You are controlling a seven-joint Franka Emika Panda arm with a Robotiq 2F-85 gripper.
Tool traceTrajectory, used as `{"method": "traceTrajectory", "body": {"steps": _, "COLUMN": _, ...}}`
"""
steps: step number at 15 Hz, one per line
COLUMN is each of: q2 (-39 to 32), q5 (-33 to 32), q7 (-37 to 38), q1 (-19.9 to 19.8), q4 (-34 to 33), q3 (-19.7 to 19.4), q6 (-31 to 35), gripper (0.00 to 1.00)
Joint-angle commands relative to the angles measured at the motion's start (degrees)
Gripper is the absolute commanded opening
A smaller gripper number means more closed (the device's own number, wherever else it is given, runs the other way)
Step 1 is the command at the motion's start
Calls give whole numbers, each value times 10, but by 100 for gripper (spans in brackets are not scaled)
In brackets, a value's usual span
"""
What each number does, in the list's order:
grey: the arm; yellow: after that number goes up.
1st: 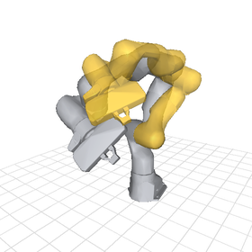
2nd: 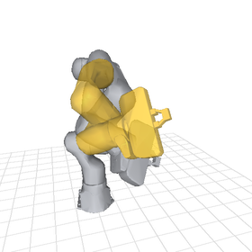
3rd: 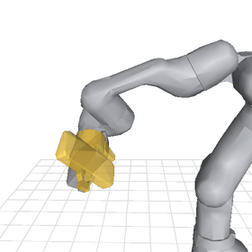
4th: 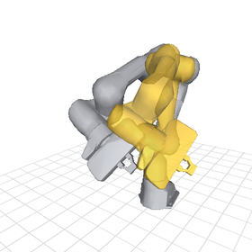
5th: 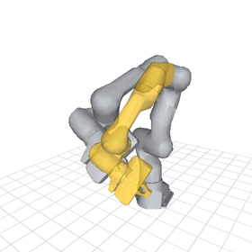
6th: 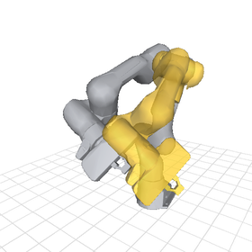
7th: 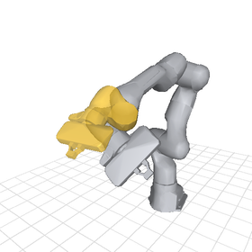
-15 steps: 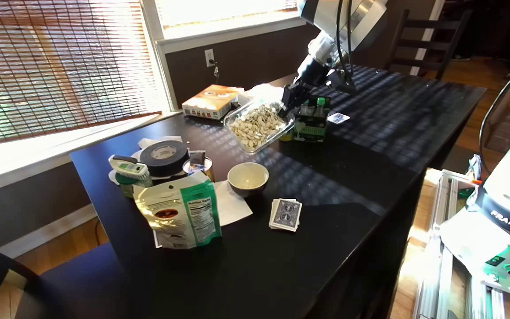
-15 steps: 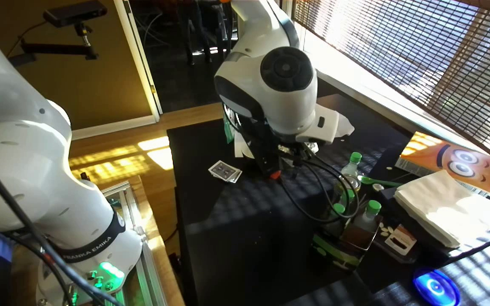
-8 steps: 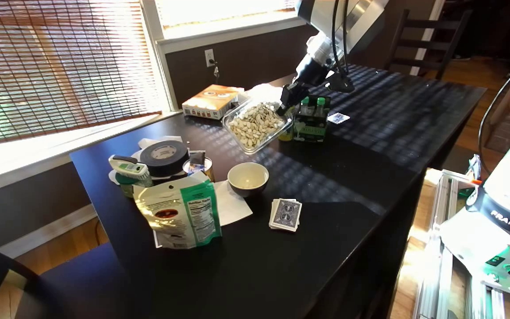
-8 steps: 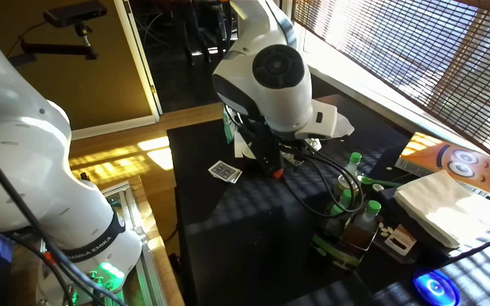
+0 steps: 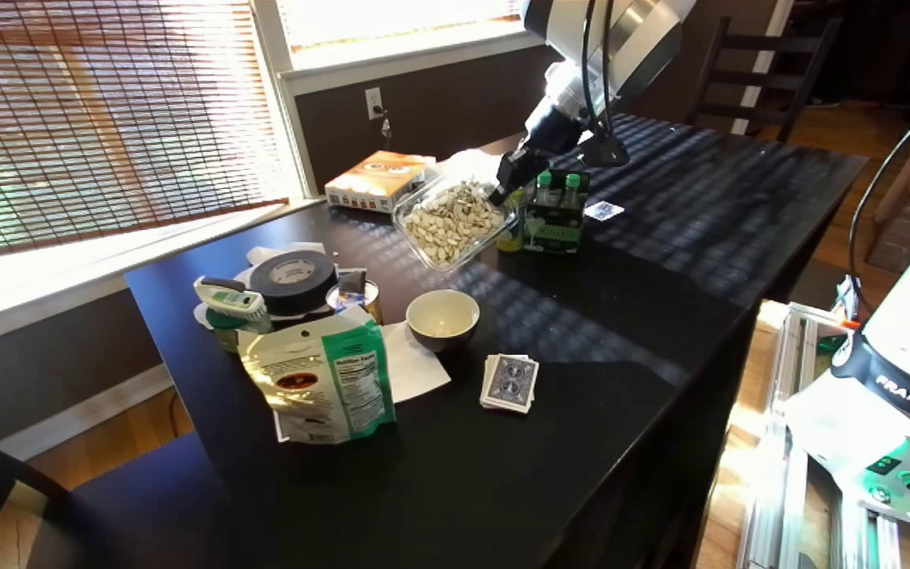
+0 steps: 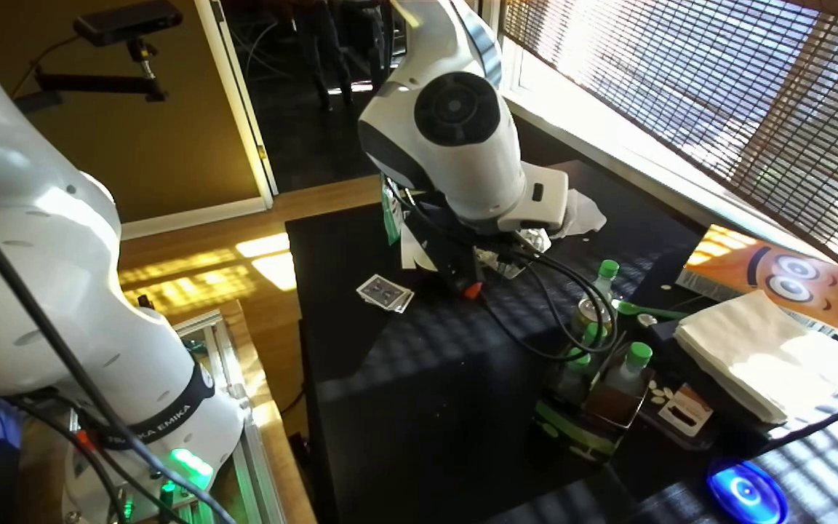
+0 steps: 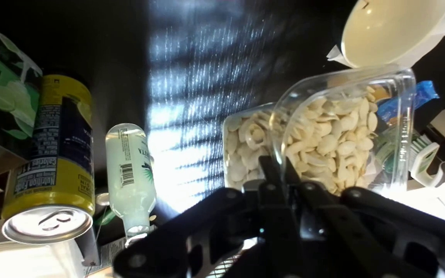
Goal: Pour some of the contents of the clear lunchbox into the ceramic bowl on the left
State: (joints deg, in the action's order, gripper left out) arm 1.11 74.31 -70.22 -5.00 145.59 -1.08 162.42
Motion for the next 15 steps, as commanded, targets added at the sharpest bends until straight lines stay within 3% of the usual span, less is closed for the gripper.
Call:
{"method": "traceTrajectory", "body": {"steps": 1, "q2": 21, "q5": -10, "q7": 3, "q1": -1, "q4": 21, "q3": -1, "q6": -33, "gripper": 1}}
{"method": "traceTrajectory", "body": {"steps": 2, "q2": 0, "q5": -3, "q7": -1, "q1": 0, "q4": 4, "q3": 1, "q6": -11, "gripper": 4}}
{"method": "traceTrajectory", "body": {"steps": 10, "q2": 6, "q5": 25, "q7": -31, "q1": 7, "q4": 20, "q3": 9, "q6": 2, "gripper": 1}}
{"method": "traceTrajectory", "body": {"steps": 15, "q2": 25, "q5": 85, "q7": -110, "q1": 14, "q4": 30, "q3": 22, "q6": 25, "gripper": 1}}
